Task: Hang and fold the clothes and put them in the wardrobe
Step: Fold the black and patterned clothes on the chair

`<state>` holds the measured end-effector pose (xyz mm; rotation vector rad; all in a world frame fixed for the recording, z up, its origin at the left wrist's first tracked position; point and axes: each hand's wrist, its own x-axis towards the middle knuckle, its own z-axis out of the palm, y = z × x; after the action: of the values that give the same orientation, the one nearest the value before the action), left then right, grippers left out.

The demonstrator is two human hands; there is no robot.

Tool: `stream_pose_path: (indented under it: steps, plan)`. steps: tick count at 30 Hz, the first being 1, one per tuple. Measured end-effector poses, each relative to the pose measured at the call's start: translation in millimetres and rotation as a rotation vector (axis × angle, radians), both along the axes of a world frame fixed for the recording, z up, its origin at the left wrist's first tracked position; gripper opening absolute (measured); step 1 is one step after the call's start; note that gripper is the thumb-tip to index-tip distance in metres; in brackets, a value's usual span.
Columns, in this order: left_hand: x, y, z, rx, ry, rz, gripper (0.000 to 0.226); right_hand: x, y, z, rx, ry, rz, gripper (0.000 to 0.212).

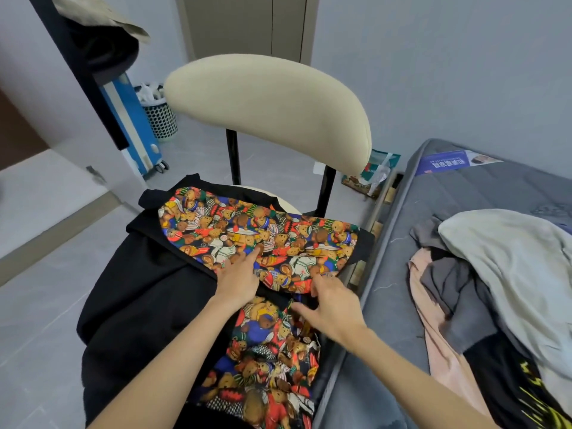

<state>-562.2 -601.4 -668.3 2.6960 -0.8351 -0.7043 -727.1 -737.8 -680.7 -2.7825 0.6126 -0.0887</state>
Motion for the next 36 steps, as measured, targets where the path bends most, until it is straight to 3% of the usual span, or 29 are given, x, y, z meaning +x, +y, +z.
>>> stream_pose_path:
  steps: [3,7,10,13,15,19,22,24,27,29,31,33,34,36]
  plan:
    - [-2,-1,4,-0.051,0.013,0.052,0.067,7,15,-18,0.058,0.091,-0.118,0.05]
    - [1,5,14,-0.158,0.005,0.022,0.072,15,17,-14,0.032,0.072,-0.056,0.049]
    - [6,10,25,-0.099,-0.182,-0.063,0.083,3,2,16,0.144,-0.151,-0.056,0.024]
    - [3,2,28,0.031,-0.428,-0.205,0.098,-23,-17,40,-0.059,-0.367,0.049,0.02]
    - [-3,-5,24,0.132,-0.478,-0.272,0.103,-37,-25,43,-0.125,-0.206,0.182,0.015]
    - [-16,-3,6,0.333,-0.436,-0.288,0.099,-40,-26,27,0.02,0.439,0.139,0.031]
    - [-22,7,-1,0.384,-0.341,-0.222,0.099,-38,-26,21,0.073,0.533,0.135,0.037]
    - [-22,12,-1,0.394,-0.265,-0.197,0.101,-36,-35,21,0.174,0.426,0.041,0.028]
    - [-21,12,-2,0.281,-0.25,-0.287,0.093,-25,-55,19,0.293,-0.058,-0.289,0.02]
    - [-26,3,-3,0.15,-0.225,-0.324,0.076,-9,-64,17,0.526,-0.156,-0.539,0.05]
    - [-32,-9,-5,0.044,-0.138,-0.26,0.059,9,-63,10,1.018,-0.2,-0.782,0.085]
    - [-36,-18,-11,0.035,-0.053,-0.201,0.057,22,-59,3,1.322,-0.233,-0.954,0.095]
    - [-36,-20,-15,0.075,-0.033,-0.198,0.062,27,-57,-2,1.347,-0.23,-0.982,0.091]
    - [-33,-18,-25,0.155,-0.021,-0.193,0.069,37,-55,-7,1.178,-0.272,-0.973,0.075]
